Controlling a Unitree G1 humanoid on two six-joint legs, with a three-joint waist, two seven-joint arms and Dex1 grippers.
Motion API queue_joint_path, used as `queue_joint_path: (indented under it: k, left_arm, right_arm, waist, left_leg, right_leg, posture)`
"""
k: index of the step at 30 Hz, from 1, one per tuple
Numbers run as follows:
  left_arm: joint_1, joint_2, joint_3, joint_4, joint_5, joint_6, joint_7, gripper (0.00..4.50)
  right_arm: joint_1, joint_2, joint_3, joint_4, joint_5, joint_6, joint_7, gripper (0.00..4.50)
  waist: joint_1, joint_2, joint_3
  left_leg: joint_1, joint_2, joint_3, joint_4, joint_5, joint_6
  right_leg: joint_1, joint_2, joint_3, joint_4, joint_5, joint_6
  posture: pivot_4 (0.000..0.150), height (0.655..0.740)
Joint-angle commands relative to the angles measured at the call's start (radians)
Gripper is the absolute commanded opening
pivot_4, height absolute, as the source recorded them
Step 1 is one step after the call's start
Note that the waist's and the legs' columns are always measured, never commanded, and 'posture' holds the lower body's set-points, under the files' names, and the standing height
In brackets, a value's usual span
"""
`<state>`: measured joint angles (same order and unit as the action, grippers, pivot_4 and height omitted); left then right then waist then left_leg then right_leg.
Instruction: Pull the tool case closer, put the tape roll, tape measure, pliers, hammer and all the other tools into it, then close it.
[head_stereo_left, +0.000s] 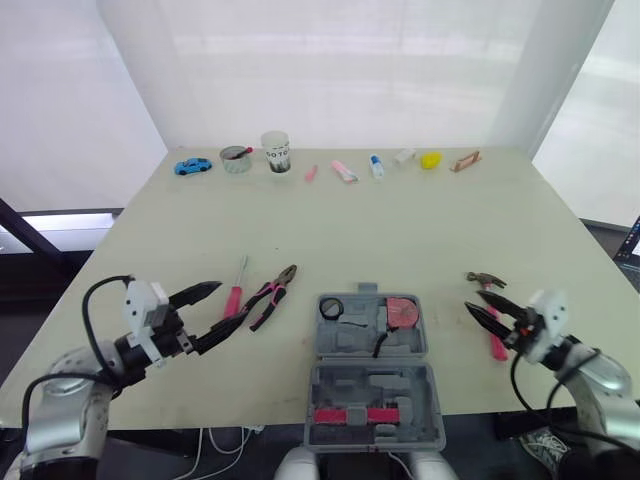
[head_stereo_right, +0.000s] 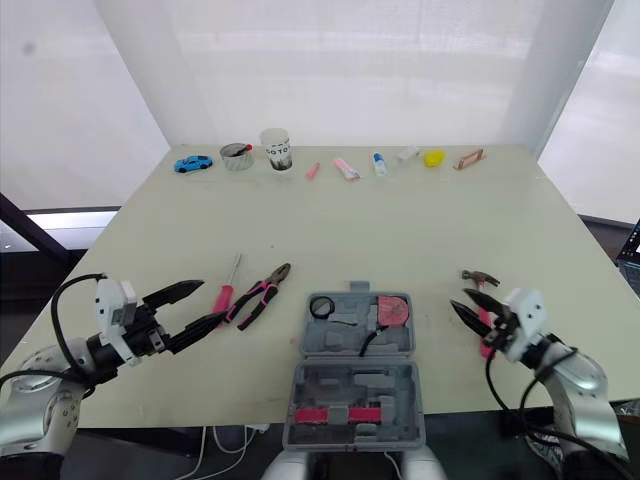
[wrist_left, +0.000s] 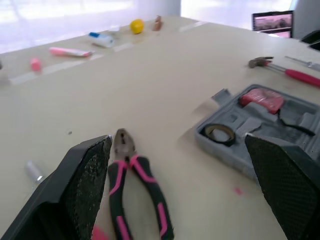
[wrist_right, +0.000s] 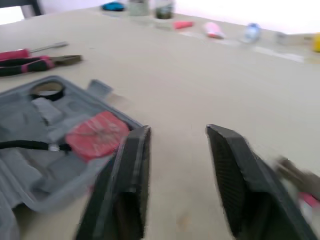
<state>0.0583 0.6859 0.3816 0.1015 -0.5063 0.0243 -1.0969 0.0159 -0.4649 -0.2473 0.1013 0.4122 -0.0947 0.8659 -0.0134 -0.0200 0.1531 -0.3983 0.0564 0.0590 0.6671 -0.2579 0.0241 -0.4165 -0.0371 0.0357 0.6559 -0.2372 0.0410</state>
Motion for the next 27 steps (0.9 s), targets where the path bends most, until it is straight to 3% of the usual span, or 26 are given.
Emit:
queue_joint_path:
  k: [1,2,3,16,27]
  left_arm:
    - [0.034,-0.006,0.045,0.013,0.024,-0.068,0.031,4.50]
    - [0.051,-0.010,0.055,0.018,0.026,-0.078,0.040,4.50]
    - [0.072,-0.014,0.065,0.022,0.025,-0.084,0.046,4.50]
    - [0.217,-0.098,0.148,0.038,0.015,-0.111,0.158,4.50]
    - [0.193,-0.070,0.161,0.015,0.000,-0.043,0.239,4.50]
  right_arm:
    - [0.071,0.001,-0.078,-0.096,0.045,-0.016,-0.040,3.69]
    - [0.104,0.003,-0.097,-0.112,0.052,-0.014,-0.051,4.20]
    - [0.139,0.007,-0.119,-0.129,0.063,-0.011,-0.063,4.40]
    - [0.473,0.048,-0.316,-0.184,0.166,-0.029,-0.076,4.40]
    - [0.452,-0.023,-0.277,-0.331,0.214,0.064,-0.027,4.40]
  waist:
    - [0.000,0.000,0.000]
    - [0.000,0.000,0.000]
    - [0.000,0.000,0.000]
    - [0.001,-0.001,0.000]
    - [0.000,-0.001,0.001]
  left_leg:
    - [0.000,0.000,0.001,0.000,0.000,0.000]
    - [0.001,0.000,0.001,0.000,0.000,0.000]
    - [0.001,0.000,0.001,0.000,0.000,0.000]
    - [0.001,0.002,0.001,-0.001,-0.001,0.000]
    - [0.001,0.002,0.001,-0.003,-0.003,-0.004]
  right_leg:
    - [0.000,0.000,0.001,0.000,0.000,0.000]
    - [0.000,0.000,0.001,0.000,0.000,0.000]
    - [0.000,0.000,0.001,0.000,0.000,0.000]
    - [-0.003,-0.008,0.004,-0.001,-0.002,0.004]
    - [-0.004,-0.013,0.004,-0.003,-0.002,0.005]
  posture:
    - [0.150,0.7400]
    - [0.150,0.7400]
    - [0.150,0.7400]
    - [0.150,0.7400]
    - [0.150,0.7400]
